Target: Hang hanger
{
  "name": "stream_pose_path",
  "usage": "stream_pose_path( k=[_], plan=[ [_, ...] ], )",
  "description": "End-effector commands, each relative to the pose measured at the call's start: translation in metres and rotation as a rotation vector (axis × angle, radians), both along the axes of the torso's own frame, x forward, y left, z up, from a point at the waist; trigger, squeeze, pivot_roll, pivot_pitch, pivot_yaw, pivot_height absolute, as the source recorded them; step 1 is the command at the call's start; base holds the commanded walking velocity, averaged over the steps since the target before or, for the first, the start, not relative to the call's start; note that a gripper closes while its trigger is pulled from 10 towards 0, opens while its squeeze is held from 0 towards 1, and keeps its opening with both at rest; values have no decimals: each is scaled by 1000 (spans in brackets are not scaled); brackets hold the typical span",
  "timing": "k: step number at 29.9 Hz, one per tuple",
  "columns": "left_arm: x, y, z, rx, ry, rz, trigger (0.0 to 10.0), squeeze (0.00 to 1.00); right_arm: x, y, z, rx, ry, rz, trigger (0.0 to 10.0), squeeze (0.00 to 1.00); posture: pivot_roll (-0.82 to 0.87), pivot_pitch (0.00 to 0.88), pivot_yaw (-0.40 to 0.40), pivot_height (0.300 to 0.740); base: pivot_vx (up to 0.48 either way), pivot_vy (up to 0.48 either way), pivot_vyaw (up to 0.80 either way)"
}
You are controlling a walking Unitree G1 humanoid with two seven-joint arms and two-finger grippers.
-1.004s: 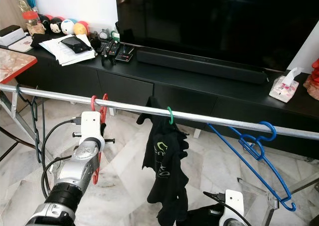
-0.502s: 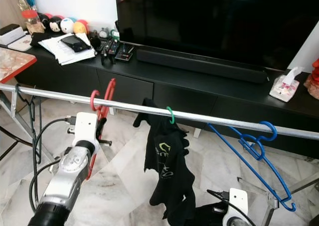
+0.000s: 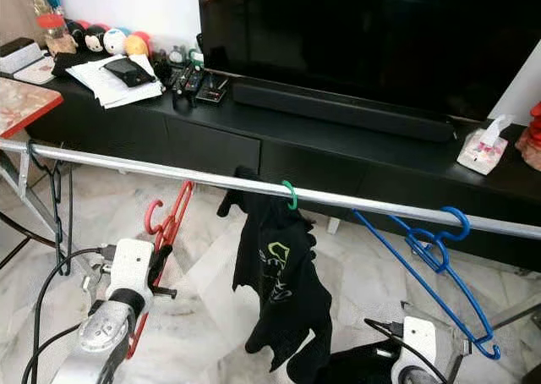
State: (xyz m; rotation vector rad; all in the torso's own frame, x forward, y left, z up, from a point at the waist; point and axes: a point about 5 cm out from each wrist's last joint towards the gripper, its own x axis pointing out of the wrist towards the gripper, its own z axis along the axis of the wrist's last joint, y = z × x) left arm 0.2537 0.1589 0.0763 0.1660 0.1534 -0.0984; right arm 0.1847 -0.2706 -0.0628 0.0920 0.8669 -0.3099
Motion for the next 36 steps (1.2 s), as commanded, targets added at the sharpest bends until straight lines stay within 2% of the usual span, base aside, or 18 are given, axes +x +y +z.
stream_pose_path(
  k=[1, 4, 8, 11, 13, 17, 25, 36],
  plan=[
    [0, -4, 4, 4, -7, -17, 10000, 0, -1, -10, 4, -17, -29, -36, 10000, 0, 44, 0, -70, 740, 0, 0, 0],
    [0, -6, 3, -8, 6, -18, 10000, 0, -6, -16, 4, -19, -46, -80, 10000, 0, 12, 0, -34, 740, 0, 0, 0],
    [3, -6, 9, -27, -4, -21, 10000, 0, -7, -19, 5, -9, -68, -110, 10000, 0, 1, 0, -30, 740, 0, 0, 0],
    [6, -5, 10, -25, -10, -26, 10000, 0, -7, -18, 5, -6, -74, -111, 10000, 0, -12, 0, -22, 740, 0, 0, 0],
    [13, -1, 12, -10, -26, -26, 10000, 0, -12, -11, -1, 10, -49, -109, 10000, 0, 14, 0, -31, 740, 0, 0, 0],
    [13, -3, 15, -23, -33, -16, 10000, 0, -11, -7, -2, 16, -39, -108, 10000, 0, 22, 0, -17, 740, 0, 0, 0],
    [14, -13, 15, -30, -27, -66, 10000, 0, 3, -5, 4, 24, -91, -125, 10000, 0, 12, 0, 2, 740, -277, 0, 0],
    [11, -10, 13, -26, -25, -48, 10000, 0, -6, -4, -1, 30, -58, -129, 10000, 0, 29, 0, -13, 740, -320, 0, 0]
  ],
)
